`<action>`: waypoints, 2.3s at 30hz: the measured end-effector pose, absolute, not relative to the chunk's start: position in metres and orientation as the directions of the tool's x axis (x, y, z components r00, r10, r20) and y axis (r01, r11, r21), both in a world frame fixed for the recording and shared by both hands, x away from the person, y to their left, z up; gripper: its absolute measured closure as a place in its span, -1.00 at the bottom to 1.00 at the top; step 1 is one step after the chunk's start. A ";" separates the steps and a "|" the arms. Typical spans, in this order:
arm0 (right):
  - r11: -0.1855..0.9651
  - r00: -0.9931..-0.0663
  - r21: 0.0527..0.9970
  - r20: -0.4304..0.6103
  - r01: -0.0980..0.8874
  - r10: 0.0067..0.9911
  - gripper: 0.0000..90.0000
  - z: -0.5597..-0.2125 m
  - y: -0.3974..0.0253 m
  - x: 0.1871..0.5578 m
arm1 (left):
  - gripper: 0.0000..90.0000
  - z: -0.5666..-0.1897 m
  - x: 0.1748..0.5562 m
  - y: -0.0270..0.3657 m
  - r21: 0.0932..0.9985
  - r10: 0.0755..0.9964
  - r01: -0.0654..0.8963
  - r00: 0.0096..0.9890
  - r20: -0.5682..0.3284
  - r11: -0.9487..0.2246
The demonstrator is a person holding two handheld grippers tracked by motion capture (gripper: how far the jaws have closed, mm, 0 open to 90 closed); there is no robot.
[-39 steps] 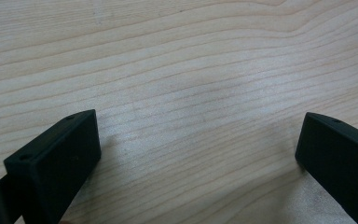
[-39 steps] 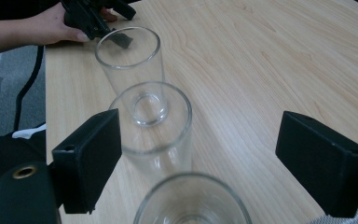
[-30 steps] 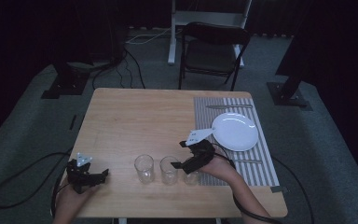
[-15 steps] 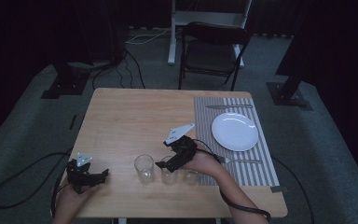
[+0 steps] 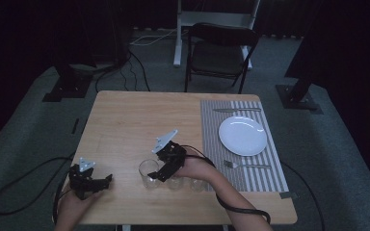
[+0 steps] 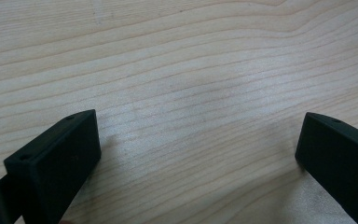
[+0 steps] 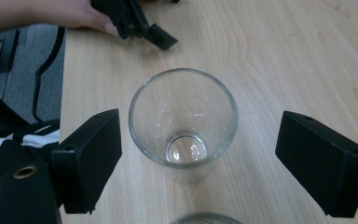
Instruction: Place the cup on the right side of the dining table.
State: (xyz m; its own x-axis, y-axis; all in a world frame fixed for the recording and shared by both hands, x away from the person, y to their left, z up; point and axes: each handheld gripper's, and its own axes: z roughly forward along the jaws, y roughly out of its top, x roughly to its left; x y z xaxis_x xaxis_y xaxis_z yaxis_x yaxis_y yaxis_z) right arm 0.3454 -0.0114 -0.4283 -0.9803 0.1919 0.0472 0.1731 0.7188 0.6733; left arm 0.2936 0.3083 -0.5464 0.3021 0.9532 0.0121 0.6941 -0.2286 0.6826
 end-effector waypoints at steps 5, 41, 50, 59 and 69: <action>0.751 -0.984 0.642 0.039 0.157 0.172 -0.69 -0.431 -0.001 0.344 | -0.99 -0.546 0.294 0.308 0.682 0.953 0.694 0.302 0.012 -0.229; 0.859 -0.986 0.495 -0.026 0.131 0.165 -0.38 -0.442 0.028 0.343 | -0.99 -0.546 0.294 0.308 0.682 0.953 0.694 0.302 0.012 -0.229; 0.842 -0.977 0.513 -0.034 0.165 0.212 -0.38 -0.437 0.020 0.351 | -0.99 -0.546 0.294 0.308 0.682 0.953 0.694 0.303 0.013 -0.230; 0.818 -0.973 0.551 -0.040 0.167 0.226 -0.37 -0.431 0.013 0.356 | -0.99 -0.546 0.294 0.308 0.682 0.953 0.694 0.303 0.013 -0.230; 0.818 -0.959 0.538 -0.056 0.205 0.277 -0.37 -0.427 0.002 0.369 | -0.99 -0.546 0.294 0.308 0.683 0.953 0.694 0.302 0.013 -0.229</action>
State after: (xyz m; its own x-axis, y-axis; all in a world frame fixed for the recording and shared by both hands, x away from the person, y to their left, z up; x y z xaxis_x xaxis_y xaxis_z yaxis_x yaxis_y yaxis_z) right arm 0.3688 0.0023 -0.4273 -0.9593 0.2769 -0.0561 0.2047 0.8180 0.5376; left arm 0.2936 0.3083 -0.5464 0.3017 0.9533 0.0132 0.6936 -0.2290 0.6830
